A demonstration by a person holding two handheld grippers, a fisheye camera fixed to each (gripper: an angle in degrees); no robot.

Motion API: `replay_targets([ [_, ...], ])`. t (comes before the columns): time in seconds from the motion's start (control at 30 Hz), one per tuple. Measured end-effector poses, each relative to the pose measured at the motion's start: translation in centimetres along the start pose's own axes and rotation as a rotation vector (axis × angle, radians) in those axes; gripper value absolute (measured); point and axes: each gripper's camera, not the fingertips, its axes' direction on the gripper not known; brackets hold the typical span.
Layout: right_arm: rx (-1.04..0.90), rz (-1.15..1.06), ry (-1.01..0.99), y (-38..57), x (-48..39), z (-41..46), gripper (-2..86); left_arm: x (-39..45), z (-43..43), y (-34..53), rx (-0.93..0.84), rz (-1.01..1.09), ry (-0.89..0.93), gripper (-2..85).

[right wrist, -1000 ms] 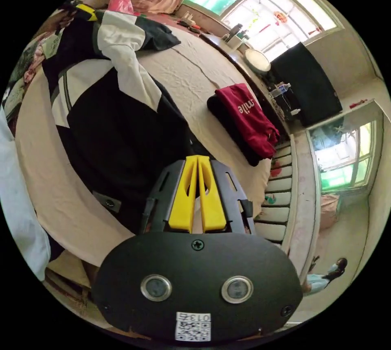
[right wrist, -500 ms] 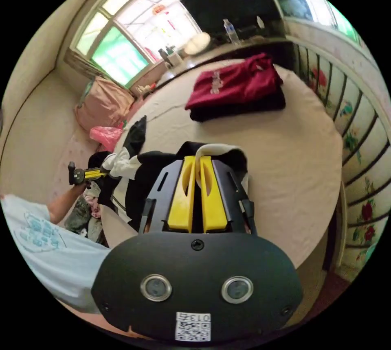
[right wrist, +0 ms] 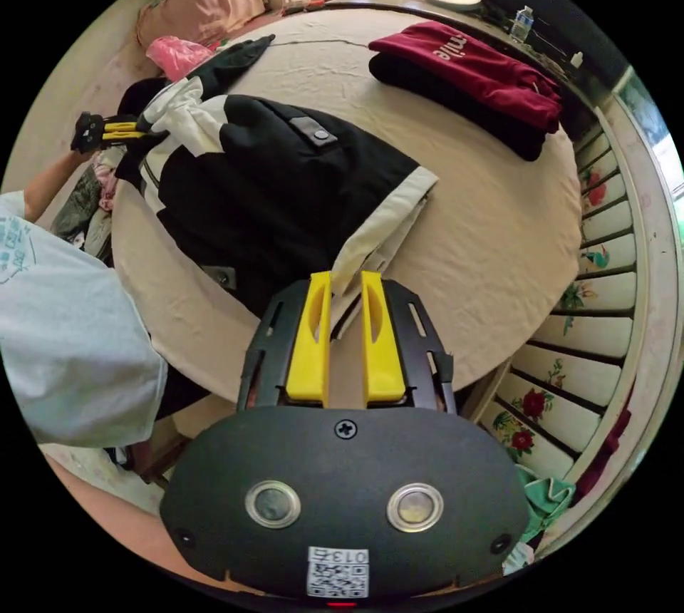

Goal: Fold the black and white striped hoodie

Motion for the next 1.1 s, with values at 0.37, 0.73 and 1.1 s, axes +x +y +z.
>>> replay_targets([
  [0.37,0.243,0.059,0.116,-8.0,-6.4,2.2,6.5,-10.6,1.7,4.3,0.256,-0.625,0.343,9.2],
  [0.73,0.369,-0.058,-0.006,-23.4,-8.1,-2.6,9.6,-7.6,3.3,1.5,0.125,-0.335,0.140,3.8],
  [1.1,0.109,-0.151,-0.296,-51.6,-18.0,11.5,13.1,-7.0,8.0,0.1,0.005,-0.244,0.137,1.1],
])
